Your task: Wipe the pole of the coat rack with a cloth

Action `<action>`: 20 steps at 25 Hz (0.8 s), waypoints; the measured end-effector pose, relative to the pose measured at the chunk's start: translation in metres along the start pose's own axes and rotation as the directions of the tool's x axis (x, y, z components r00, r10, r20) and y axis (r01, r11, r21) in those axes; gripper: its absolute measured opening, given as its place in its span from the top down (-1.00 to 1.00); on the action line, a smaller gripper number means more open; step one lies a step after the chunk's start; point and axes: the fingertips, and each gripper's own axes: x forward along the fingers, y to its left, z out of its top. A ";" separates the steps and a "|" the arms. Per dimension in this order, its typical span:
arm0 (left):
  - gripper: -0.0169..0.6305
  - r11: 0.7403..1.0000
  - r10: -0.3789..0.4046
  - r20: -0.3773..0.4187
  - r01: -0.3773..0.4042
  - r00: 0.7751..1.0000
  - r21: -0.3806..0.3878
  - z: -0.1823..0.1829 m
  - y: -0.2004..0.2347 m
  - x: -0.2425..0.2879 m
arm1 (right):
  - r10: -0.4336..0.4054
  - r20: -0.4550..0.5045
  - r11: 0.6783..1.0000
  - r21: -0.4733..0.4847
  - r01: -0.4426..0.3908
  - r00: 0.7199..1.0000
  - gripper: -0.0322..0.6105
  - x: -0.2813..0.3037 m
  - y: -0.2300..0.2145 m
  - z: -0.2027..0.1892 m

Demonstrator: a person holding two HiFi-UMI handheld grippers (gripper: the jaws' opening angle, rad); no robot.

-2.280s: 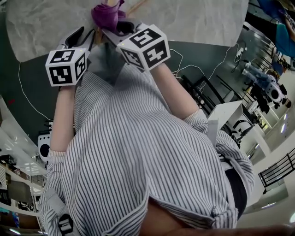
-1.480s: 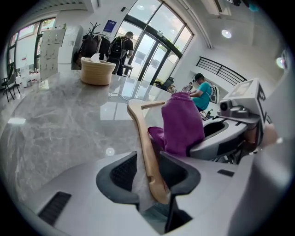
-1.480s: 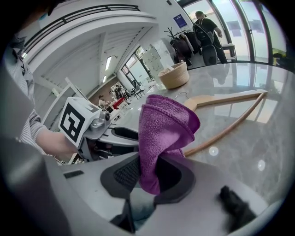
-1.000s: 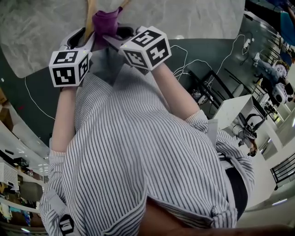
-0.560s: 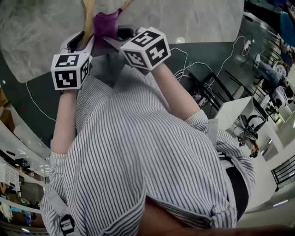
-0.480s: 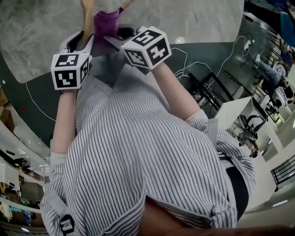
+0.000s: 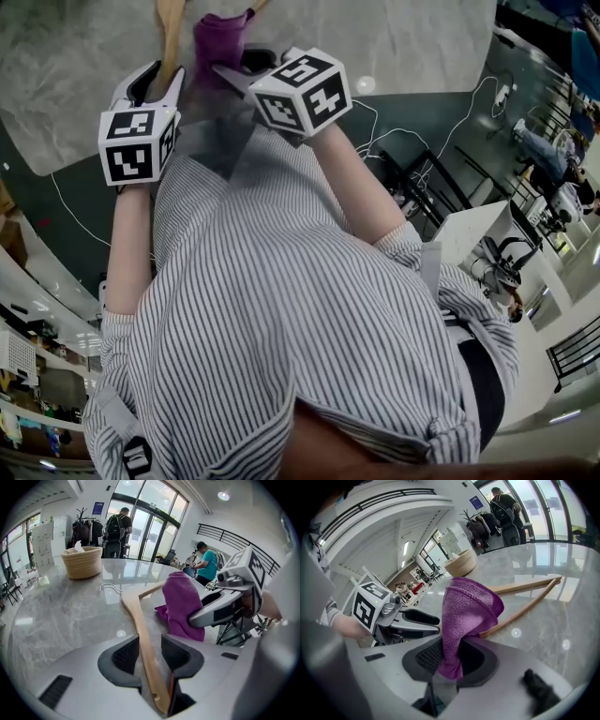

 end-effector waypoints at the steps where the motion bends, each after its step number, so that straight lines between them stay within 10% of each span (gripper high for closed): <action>1: 0.47 1.000 0.003 0.004 -0.003 1.000 0.005 0.004 0.000 0.000 | 0.000 0.001 1.000 0.000 0.000 1.000 0.64 -0.001 -0.002 0.002; 20: 0.48 0.999 -0.043 0.010 0.043 0.999 -0.001 0.048 -0.024 0.030 | 0.041 0.018 0.998 0.038 -0.041 0.999 0.64 -0.016 -0.042 0.028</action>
